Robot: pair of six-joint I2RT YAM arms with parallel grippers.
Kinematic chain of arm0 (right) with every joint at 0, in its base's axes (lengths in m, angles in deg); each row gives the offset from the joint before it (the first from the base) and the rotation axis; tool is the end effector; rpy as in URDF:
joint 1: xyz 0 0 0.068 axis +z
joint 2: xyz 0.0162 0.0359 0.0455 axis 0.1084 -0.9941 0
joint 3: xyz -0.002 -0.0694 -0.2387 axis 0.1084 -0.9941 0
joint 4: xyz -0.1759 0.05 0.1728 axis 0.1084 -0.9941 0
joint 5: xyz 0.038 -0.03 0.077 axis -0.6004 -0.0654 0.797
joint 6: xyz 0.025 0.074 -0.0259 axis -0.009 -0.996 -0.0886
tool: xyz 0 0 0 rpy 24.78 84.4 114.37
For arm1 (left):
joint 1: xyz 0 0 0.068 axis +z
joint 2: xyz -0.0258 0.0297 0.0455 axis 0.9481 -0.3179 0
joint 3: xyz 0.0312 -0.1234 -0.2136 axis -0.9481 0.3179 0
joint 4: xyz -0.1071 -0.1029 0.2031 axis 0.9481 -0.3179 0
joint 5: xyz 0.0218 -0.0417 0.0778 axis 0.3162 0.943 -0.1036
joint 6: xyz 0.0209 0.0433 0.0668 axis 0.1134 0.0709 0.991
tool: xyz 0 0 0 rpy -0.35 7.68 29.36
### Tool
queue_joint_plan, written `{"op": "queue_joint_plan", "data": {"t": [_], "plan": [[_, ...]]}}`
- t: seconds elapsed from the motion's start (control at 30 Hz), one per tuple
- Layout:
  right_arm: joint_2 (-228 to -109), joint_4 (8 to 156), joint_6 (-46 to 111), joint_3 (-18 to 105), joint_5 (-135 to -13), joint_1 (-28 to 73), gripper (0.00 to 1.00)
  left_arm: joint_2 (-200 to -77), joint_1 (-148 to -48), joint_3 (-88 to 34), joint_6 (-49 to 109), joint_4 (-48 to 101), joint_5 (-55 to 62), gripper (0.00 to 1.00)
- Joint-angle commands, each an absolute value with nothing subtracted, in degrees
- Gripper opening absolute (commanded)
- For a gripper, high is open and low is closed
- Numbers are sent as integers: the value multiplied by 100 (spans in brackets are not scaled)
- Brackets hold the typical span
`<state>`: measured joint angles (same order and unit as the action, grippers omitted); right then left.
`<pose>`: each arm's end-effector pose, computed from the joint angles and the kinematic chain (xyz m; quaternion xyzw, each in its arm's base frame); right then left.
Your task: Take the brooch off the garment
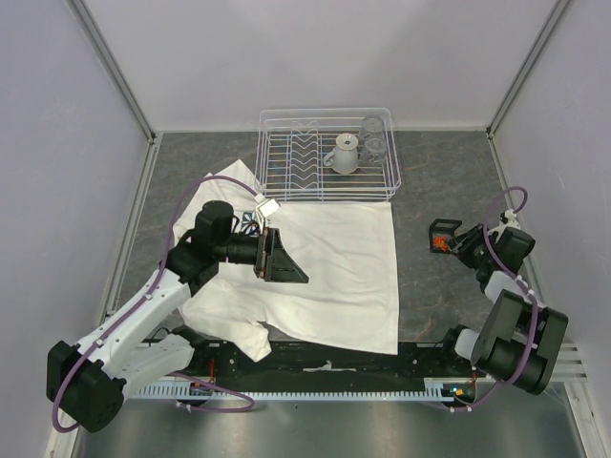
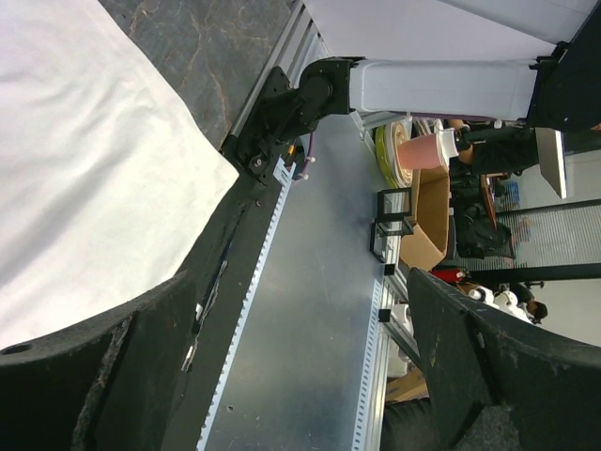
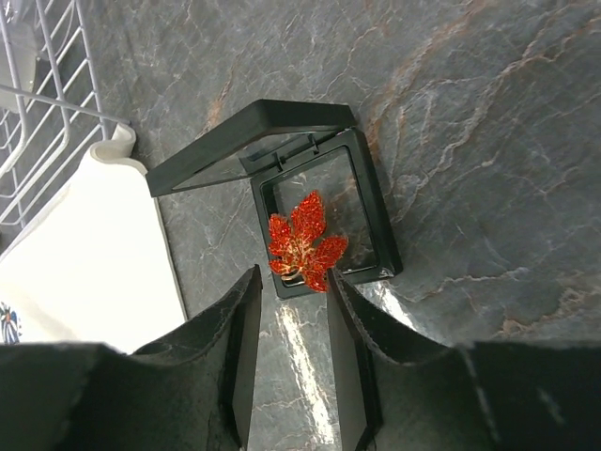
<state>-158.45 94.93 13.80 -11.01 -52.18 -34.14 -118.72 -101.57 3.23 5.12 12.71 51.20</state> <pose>0.2354 -0.0850 0.1173 0.2886 0.8253 0.2179 0.4337 0.1685 -0.1664 0.2657 0.2086 0.7584 -0.5917 0.1764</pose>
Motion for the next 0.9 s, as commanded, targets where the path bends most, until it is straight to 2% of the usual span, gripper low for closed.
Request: {"op": "queue_joint_plan", "data": {"t": [0.0, 0.13, 0.27, 0.33, 0.43, 0.53, 0.57, 0.67, 0.77, 0.83, 0.87], "plan": [[-15426, 8899, 1522, -793, -5782, -3417, 43, -11750, -10196, 311, 782, 1424, 5287, 98], [-14942, 7889, 1556, -319, -6634, -2988, 48, -11750, -10187, 276, 799, 1362, 5261, 98], [-14678, 6617, 1627, 629, -7996, -1917, 56, -11715, -10187, 223, 799, 1274, 5164, 98], [-14721, 6245, 1382, 911, -8470, -1748, 57, -11663, -10187, 171, 764, 1230, 5085, 98], [-14932, 5673, 1013, 1395, -8570, -1300, 57, -11540, -10187, 48, 764, 1064, 4927, 98], [-14985, 5444, 889, 1869, -8797, -98, 60, -11417, -10187, -189, 764, 827, 4682, 98], [-14994, 5279, 871, 2210, -9260, 706, 62, -11373, -10187, -277, 755, 782, 4602, 98], [-15186, 4683, 897, 3175, -9965, 2140, 67, -11197, -10179, -769, 641, 431, 4137, 99], [-15389, 3892, 1020, 4283, -10450, 3057, 75, -10916, -10179, -1427, 404, 37, 3434, 99], [-15355, 3652, 986, 4638, -10477, 3271, 80, -10627, -10179, -1918, 255, -149, 2804, 100], [-15215, 3564, 976, 4848, -10425, 3367, 86, -10504, -10179, -2052, 246, -271, 2582, 100]]}}
